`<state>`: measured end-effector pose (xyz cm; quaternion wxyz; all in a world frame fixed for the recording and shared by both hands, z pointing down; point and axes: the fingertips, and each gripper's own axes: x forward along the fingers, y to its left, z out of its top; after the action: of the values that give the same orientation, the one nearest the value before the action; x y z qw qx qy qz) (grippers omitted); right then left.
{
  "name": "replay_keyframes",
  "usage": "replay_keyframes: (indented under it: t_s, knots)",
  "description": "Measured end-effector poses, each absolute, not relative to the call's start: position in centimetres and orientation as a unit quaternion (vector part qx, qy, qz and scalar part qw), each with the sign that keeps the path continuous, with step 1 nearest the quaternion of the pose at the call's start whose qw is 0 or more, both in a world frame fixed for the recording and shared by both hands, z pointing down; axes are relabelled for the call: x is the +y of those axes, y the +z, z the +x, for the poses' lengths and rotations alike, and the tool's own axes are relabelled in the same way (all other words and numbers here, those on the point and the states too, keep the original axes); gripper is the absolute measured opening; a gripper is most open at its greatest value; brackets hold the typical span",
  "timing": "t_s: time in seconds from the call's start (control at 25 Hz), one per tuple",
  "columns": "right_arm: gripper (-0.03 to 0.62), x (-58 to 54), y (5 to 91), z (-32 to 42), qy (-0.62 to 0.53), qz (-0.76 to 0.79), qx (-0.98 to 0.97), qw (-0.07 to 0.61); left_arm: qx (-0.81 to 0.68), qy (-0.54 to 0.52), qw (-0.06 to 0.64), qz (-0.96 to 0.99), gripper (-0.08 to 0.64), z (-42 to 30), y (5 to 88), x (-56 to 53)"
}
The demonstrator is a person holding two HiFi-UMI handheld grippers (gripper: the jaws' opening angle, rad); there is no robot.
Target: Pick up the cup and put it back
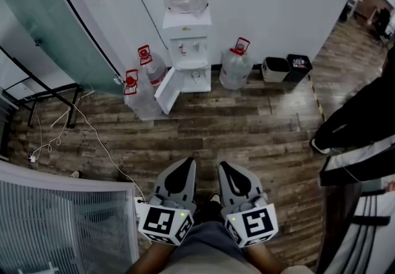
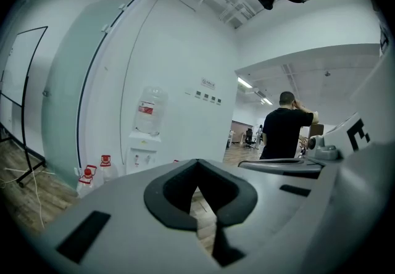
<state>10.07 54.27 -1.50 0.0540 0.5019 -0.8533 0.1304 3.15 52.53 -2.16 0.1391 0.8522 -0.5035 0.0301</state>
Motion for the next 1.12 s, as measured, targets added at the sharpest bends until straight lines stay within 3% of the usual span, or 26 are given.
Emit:
replay_keyframes:
  t_s: [0.44,1.12]
  knots:
    - [0.023,52.1,-1.2,9.8,0.136,0.484,-0.863,0.055,-0.509,0.023,0.155,0.846,0.008,3.6,-1.7,50.4]
    - [0.025,40.6,0.2,6.4,0.153,0.497,-0.85,0.078,-0.481,0.019,0.177,0.858,0.008,1.3,-0.7,38.6]
